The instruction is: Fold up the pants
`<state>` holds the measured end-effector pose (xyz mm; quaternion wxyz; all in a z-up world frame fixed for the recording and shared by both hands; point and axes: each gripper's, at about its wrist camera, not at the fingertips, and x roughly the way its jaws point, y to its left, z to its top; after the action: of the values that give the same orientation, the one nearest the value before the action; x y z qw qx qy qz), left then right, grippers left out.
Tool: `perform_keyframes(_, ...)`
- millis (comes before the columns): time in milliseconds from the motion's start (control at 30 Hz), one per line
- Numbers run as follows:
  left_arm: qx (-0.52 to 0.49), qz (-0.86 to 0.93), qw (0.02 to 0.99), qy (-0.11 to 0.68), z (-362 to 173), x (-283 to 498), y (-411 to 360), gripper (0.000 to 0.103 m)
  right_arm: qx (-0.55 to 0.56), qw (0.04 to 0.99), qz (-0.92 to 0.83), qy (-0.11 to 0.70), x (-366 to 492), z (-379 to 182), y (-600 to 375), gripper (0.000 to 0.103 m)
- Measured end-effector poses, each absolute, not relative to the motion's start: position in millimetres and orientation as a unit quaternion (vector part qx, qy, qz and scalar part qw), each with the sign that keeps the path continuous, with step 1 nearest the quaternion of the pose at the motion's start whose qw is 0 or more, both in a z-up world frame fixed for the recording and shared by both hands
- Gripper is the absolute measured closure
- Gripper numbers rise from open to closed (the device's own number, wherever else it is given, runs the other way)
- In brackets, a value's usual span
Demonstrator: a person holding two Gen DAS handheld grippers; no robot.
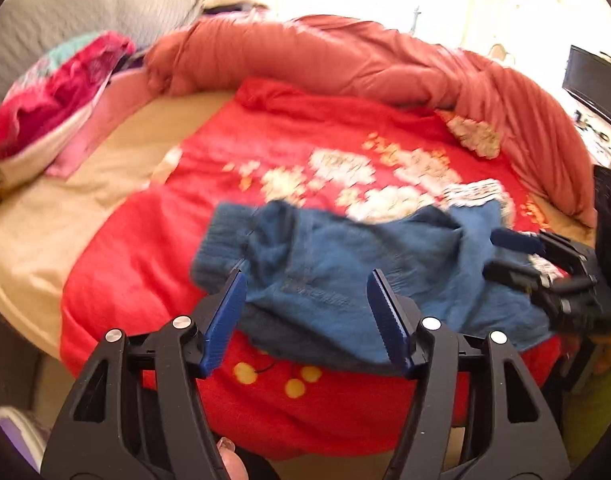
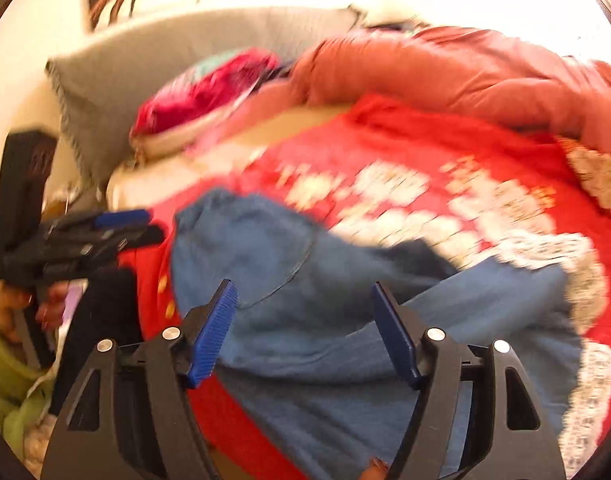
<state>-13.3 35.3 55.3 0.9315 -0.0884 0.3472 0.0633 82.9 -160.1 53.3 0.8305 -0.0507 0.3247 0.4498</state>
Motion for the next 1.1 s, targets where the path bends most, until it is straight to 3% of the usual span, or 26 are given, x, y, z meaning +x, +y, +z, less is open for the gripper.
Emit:
perform_keyframes(200,-0.11,-0.026,0.921,0.372,52,21,-7,0.046,-0.015,0.869,0.371,0.328,112,56,-204,0.031)
perform_keyframes(267,-0.111,-0.059,0.912,0.391,42,37,-25,0.046,-0.004,0.877,0.352,0.327,119,56,-216,0.025)
perform_keyframes(433,-0.105,-0.114,0.89,0.428,16,67,-64,0.046,0.008,0.889,0.319,0.329,134,51,-238,0.025)
perform_keyframes(633,-0.104,-0.139,0.872,0.458,-5,109,-81,0.057,0.019,0.893,0.296,0.338,149,42,-247,0.024)
perform_keyframes(767,-0.123,-0.167,0.848,0.488,-20,131,-89,0.064,0.019,0.896,0.273,0.349,162,35,-251,0.019)
perform_keyframes(867,-0.139,-0.183,0.849,0.475,-26,133,-93,0.069,0.018,0.893,0.264,0.364,176,30,-249,0.019)
perform_keyframes(1100,-0.135,-0.236,0.854,0.444,-20,122,-99,0.069,-0.009,0.884,0.249,0.395,208,20,-221,0.019)
